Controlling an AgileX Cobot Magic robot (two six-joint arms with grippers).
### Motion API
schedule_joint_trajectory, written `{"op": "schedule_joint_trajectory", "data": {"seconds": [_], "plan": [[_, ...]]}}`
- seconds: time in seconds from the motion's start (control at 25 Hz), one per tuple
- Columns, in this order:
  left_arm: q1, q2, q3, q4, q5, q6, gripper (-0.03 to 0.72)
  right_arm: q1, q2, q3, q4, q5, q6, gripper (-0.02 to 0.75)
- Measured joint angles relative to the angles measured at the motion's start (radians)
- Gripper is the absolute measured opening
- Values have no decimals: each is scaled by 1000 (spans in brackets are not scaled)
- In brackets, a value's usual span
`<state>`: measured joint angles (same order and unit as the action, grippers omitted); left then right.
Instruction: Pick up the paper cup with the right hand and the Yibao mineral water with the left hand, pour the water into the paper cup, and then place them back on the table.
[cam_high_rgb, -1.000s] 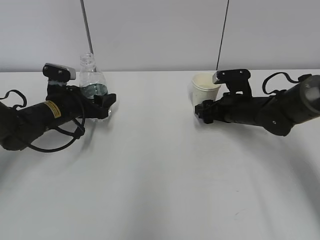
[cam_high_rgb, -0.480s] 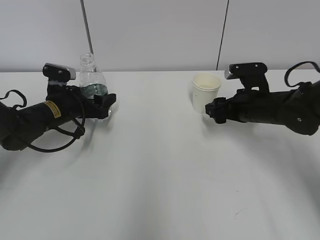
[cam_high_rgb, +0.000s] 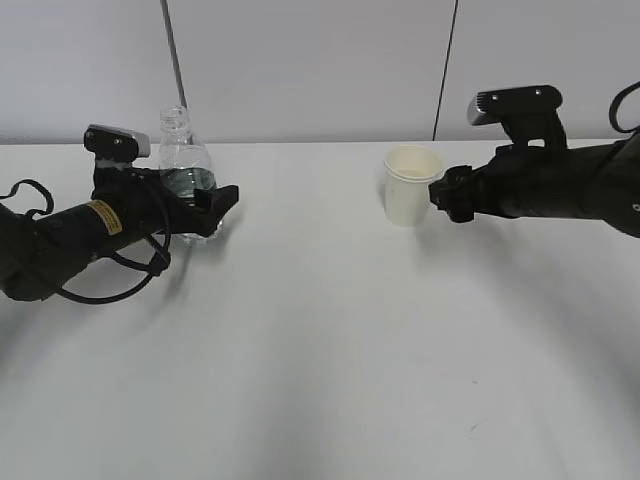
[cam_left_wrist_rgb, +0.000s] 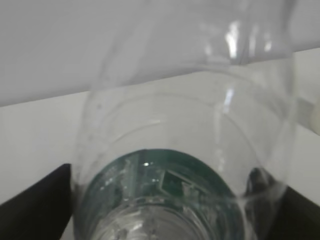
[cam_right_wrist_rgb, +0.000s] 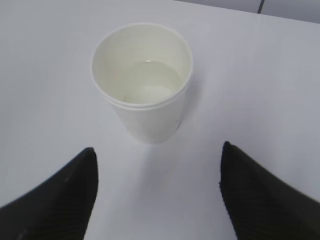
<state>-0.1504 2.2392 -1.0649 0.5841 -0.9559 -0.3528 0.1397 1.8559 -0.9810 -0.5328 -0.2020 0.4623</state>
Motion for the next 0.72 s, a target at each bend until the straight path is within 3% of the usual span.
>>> {"op": "schedule_joint_trajectory", "data": {"seconds": [0.72], "plan": [[0, -216, 66, 0, 72, -53, 618, 19, -135, 0, -4, 91, 34, 592]]}}
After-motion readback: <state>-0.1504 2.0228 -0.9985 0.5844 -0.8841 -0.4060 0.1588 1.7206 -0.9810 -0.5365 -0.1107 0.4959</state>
